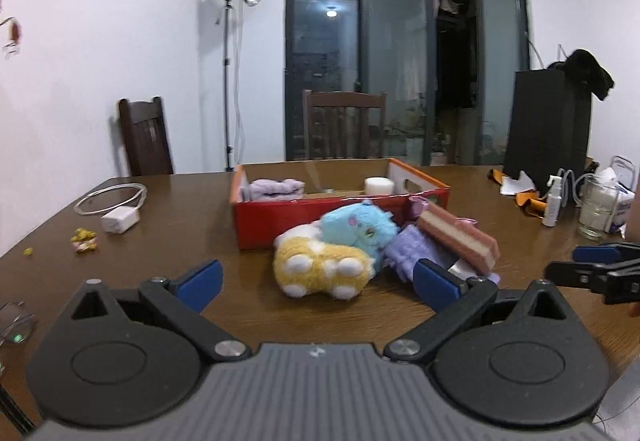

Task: Organize soft objects
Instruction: 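Grasp the pink-and-cream rectangular sponge with the right gripper, then carry the pink sponge into the cardboard box and open the right gripper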

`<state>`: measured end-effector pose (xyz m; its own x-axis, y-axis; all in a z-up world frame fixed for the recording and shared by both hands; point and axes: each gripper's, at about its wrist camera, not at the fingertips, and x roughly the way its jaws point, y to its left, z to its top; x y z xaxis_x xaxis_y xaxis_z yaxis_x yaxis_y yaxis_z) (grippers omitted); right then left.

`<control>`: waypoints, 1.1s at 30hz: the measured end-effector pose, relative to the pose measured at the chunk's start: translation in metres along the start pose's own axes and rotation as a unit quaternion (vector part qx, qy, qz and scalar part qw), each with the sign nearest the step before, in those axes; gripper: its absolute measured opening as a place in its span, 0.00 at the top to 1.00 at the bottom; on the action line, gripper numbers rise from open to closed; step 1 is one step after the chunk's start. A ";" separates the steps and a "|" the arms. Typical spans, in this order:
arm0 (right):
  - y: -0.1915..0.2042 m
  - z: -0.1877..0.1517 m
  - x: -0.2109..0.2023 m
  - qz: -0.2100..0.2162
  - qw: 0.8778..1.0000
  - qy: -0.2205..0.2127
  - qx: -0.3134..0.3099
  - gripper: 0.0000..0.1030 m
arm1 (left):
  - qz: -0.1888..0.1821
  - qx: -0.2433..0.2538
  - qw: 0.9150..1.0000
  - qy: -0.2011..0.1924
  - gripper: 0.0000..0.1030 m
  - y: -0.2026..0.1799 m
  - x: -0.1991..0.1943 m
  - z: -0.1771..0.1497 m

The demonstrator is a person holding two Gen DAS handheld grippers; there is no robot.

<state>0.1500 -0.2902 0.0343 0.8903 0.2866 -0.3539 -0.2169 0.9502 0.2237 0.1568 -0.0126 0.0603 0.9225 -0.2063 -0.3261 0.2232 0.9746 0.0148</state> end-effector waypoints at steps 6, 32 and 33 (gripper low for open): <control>-0.012 0.004 0.033 0.002 1.000 0.017 0.024 0.08 | -0.014 0.035 0.999 0.009 0.00 -0.021 0.033 0.001; 0.018 0.042 0.083 0.129 0.988 0.069 -0.042 0.31 | -0.035 -0.111 0.993 0.035 0.00 0.034 0.077 -0.011; 0.029 0.036 0.081 0.150 0.983 0.081 -0.065 0.31 | -0.039 -0.130 0.990 0.039 0.00 0.037 0.077 -0.012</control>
<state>0.2302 -0.2440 0.0449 0.7054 0.5619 -0.4320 -0.5181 0.8247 0.2266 0.2324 0.0090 0.0243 0.8760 -0.2851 -0.3891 0.1958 0.9474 -0.2533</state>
